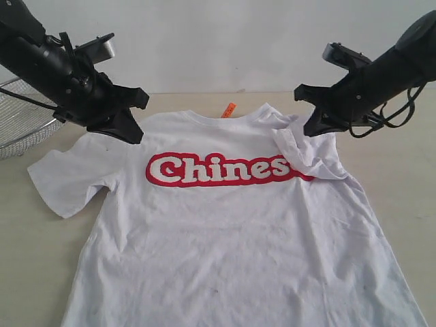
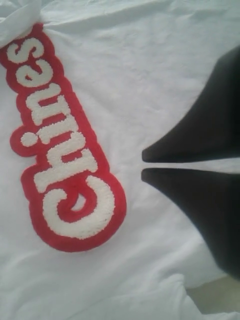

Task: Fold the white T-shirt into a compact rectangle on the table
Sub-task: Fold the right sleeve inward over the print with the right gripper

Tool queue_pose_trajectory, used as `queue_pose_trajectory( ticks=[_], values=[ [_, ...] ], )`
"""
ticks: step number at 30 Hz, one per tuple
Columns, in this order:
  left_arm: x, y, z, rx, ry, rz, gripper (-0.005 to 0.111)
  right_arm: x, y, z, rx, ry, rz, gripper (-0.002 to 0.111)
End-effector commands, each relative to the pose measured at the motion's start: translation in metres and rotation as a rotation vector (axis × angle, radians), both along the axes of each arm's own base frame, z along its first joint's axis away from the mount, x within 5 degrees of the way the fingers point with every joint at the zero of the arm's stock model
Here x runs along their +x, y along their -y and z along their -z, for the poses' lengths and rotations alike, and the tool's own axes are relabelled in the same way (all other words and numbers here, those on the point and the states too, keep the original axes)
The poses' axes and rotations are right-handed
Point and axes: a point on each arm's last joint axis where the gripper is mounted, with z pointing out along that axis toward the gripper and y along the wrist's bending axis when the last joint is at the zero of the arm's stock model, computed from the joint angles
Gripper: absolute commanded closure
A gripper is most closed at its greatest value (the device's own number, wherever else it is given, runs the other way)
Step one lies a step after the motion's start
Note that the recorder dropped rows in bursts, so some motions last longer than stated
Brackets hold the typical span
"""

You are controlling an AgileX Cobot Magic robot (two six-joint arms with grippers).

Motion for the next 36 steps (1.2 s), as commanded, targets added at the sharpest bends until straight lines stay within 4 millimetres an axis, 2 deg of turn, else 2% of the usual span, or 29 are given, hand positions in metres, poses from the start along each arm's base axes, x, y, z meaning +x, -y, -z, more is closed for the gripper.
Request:
queue_pose_trajectory(
  ticks=[1, 8, 17, 21, 23, 28, 31, 34, 36],
  values=[
    [-0.002, 0.002, -0.004, -0.003, 0.007, 0.011, 0.102, 0.0, 0.009, 0.02, -0.046, -0.05, -0.026, 0.109],
    [-0.002, 0.002, -0.004, -0.002, 0.011, 0.008, 0.102, 0.0, -0.001, 0.032, -0.044, -0.077, -0.05, 0.109],
    [-0.001, 0.001, -0.004, -0.002, 0.015, 0.006, 0.102, -0.001, -0.035, 0.031, -0.044, -0.068, -0.116, 0.109],
    [-0.001, 0.001, -0.004, -0.002, 0.015, 0.006, 0.102, -0.005, -0.053, 0.03, 0.009, -0.101, -0.142, 0.109],
    [-0.001, 0.001, -0.004, -0.002, 0.015, 0.006, 0.102, -0.006, -0.056, 0.028, 0.017, -0.1, -0.149, 0.109],
    [-0.001, 0.001, -0.004, -0.002, 0.015, 0.006, 0.102, -0.005, -0.051, 0.013, 0.004, -0.056, -0.138, 0.109],
    [-0.001, 0.001, -0.004, -0.002, 0.015, 0.006, 0.102, -0.004, -0.034, 0.007, -0.01, -0.044, -0.108, 0.109],
    [-0.002, 0.001, -0.004, 0.0, 0.014, 0.012, 0.102, -0.007, -0.019, 0.009, -0.039, -0.081, -0.1, 0.109],
    [-0.002, 0.001, -0.004, 0.0, 0.014, 0.012, 0.102, -0.012, -0.017, 0.014, -0.063, -0.117, -0.11, 0.109]
  ],
)
